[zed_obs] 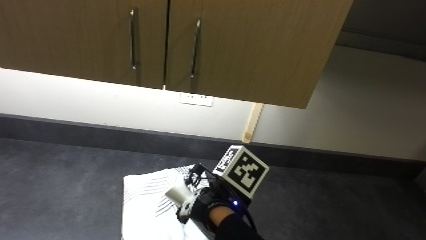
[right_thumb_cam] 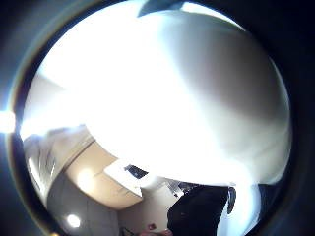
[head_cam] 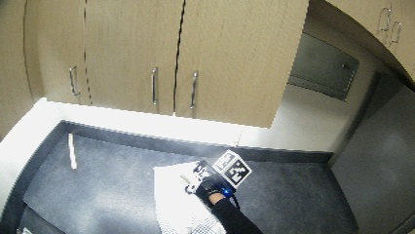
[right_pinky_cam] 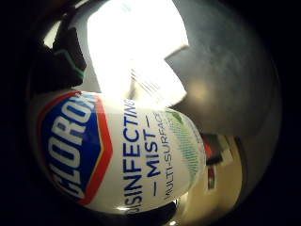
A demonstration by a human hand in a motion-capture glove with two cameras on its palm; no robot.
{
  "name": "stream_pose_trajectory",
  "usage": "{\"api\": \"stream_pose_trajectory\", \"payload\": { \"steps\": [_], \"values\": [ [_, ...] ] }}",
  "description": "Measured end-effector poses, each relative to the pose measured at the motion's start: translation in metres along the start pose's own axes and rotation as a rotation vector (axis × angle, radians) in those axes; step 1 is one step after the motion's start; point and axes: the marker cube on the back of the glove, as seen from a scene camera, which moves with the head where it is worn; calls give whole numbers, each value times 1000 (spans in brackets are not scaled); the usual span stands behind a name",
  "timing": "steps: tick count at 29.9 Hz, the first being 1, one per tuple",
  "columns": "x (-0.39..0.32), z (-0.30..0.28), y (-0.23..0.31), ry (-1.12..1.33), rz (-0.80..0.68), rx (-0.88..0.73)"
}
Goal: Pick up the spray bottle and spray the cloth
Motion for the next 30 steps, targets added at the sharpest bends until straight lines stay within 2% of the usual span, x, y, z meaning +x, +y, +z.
{"api": "stream_pose_trajectory", "payload": {
  "steps": [4,7,13,21,25,30],
  "values": [
    [19,14,-14,164,227,-141],
    [36,20,-25,250,345,-206],
    [54,27,-34,311,414,-230],
    [46,26,-25,238,313,-206],
    [40,23,-16,135,186,-153],
    [34,11,-6,-71,-47,25]
  ]
}}
